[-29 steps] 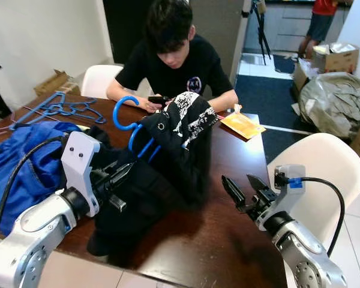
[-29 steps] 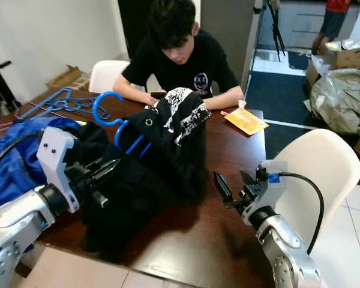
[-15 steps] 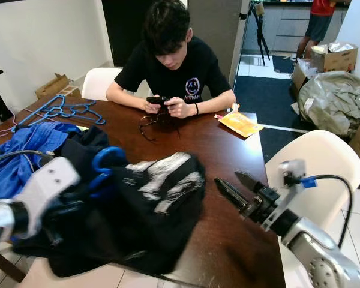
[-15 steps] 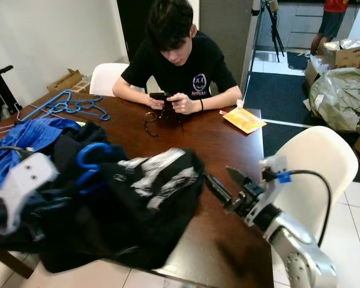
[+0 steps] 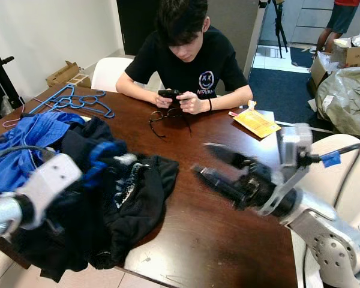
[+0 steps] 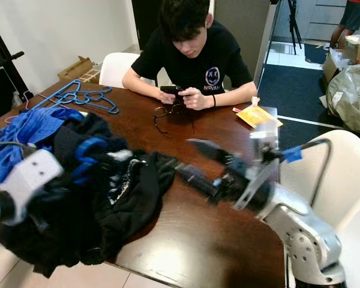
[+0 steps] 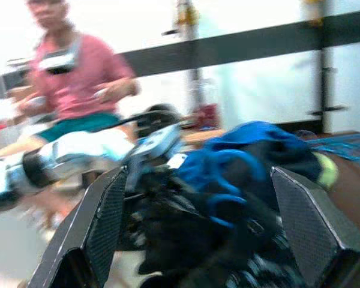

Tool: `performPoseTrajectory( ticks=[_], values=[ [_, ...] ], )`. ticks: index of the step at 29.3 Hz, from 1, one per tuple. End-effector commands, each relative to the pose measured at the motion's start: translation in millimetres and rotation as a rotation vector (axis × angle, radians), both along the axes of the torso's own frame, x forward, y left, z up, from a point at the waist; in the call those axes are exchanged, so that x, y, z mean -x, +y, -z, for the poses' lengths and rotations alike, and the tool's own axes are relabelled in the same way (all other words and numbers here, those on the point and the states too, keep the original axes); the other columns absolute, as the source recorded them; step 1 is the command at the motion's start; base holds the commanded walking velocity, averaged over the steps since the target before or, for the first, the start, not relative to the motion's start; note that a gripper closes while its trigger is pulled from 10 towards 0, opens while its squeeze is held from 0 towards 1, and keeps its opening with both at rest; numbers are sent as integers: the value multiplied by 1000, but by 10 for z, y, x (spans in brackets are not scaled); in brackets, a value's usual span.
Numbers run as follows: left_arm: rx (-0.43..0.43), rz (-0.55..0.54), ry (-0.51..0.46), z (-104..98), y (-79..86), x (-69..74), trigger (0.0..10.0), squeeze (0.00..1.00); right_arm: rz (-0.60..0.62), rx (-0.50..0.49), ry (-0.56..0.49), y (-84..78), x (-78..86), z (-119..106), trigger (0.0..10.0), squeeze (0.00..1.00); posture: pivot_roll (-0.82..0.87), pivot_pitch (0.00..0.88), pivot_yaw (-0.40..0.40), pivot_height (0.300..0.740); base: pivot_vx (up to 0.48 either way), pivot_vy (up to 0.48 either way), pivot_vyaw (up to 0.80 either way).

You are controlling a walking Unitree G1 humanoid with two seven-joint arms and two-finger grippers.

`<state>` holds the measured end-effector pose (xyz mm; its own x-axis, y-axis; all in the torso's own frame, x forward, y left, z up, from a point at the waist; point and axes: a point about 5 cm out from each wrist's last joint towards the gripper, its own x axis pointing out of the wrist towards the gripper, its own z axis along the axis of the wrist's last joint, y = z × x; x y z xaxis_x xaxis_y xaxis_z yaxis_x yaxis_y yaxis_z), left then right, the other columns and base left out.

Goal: Hang hanger

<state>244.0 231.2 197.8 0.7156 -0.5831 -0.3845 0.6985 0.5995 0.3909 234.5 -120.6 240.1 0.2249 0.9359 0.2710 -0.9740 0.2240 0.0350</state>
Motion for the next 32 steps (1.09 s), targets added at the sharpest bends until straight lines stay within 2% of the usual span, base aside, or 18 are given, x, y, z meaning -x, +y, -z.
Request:
performPoseTrajectory(
  ticks=[1,4,6,7,9,13,14,19,22,24,32],
  values=[
    [86,133,-16,-166,-168,14,10000,0,-33,52,-44,82,-28,1,10000,0,123,0,8,740,0,0,0],
    [118,192,-19,-229,-221,9,10000,0,-15,89,-72,102,-85,8,10000,0,122,0,11,740,0,0,0],
    [131,286,-1,-277,-277,30,10000,0,22,185,-122,105,-171,47,10000,0,120,0,18,740,0,0,0],
    [131,286,-1,-277,-277,30,10000,0,22,185,-122,105,-171,47,10000,0,120,0,18,740,0,0,0],
    [81,337,39,-284,-234,53,10000,0,19,331,-157,55,-186,131,10000,0,121,0,28,740,0,0,0],
    [81,337,39,-284,-234,53,10000,0,19,331,-157,55,-186,131,10000,0,121,0,28,740,0,0,0],
    [55,344,54,-285,-197,58,10000,0,32,389,-169,27,-203,162,10000,0,123,0,30,740,0,0,0],
    [15,374,86,-299,-154,90,10000,0,77,475,-228,-26,-302,151,10000,0,130,0,30,740,0,0,0],
    [20,388,92,-308,-170,101,10000,0,72,495,-252,-11,-316,151,10000,0,131,0,29,740,0,0,0],
    [32,413,94,-317,-223,119,10000,0,79,561,-321,52,-355,188,10000,0,132,0,27,740,0,0,0],
    [45,446,99,-313,-285,145,10000,0,46,580,-366,140,-364,212,10000,0,134,0,24,740,0,0,0]
  ],
)
